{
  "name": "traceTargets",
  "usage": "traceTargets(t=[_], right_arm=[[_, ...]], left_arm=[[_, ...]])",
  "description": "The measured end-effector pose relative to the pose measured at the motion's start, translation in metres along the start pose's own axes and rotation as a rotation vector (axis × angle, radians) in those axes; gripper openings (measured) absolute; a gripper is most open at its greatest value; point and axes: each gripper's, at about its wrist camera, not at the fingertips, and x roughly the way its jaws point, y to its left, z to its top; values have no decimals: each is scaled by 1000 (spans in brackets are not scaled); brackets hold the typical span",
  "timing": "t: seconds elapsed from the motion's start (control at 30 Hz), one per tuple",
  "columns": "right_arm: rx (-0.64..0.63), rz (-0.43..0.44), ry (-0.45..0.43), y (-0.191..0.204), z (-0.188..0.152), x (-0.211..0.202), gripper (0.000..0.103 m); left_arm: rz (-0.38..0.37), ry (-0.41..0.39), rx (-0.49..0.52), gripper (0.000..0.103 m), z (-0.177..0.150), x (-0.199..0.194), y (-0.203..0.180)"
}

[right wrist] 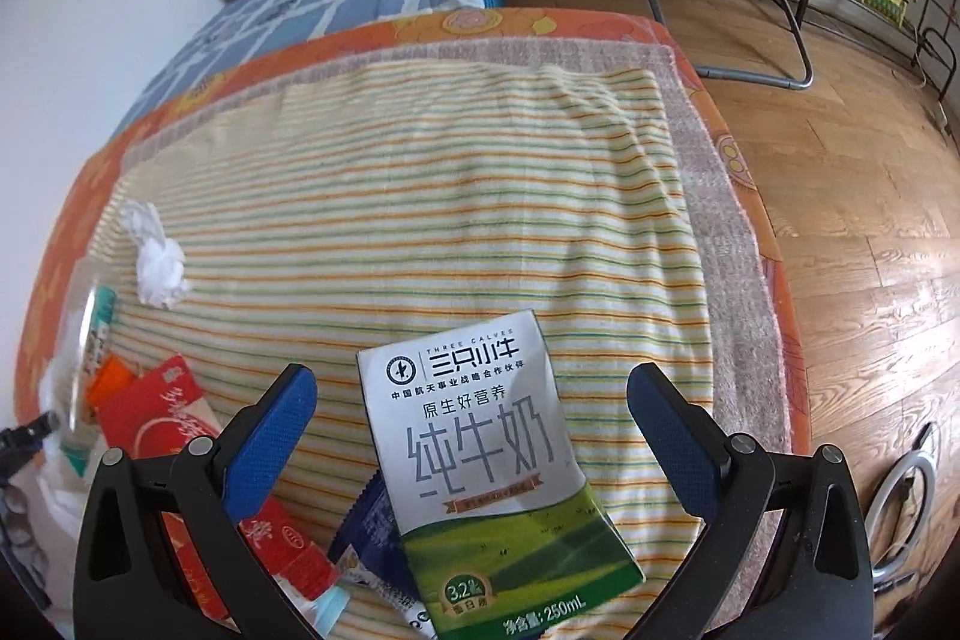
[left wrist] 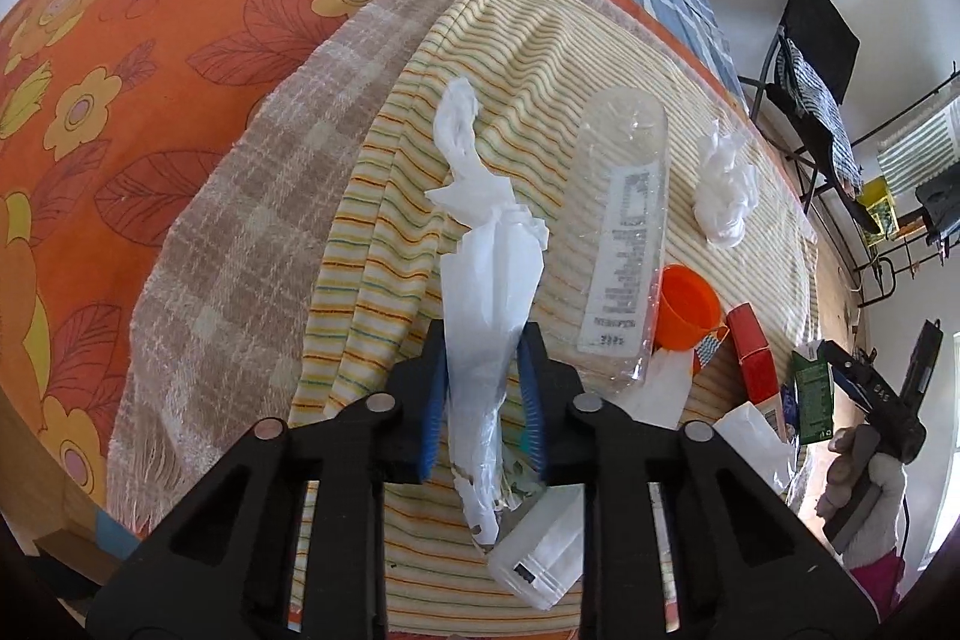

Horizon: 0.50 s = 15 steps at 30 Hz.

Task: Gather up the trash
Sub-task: 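Grasp the white plastic bag with the left tool while the right tool grasps the milk carton, then carry the white bag and milk carton over the blue basket with both tools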

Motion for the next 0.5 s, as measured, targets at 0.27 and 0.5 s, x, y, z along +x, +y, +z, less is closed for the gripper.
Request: traceTargets(t=[0.27,0.5], right_arm=[[24,23,-7,-3,1,-5,70],[28,56,-13,-5,-4,-12,65]], left_arm=[[-23,-40,34,14,-1,-21,-6],[-34,-101,77,12,-9,-50,-11]])
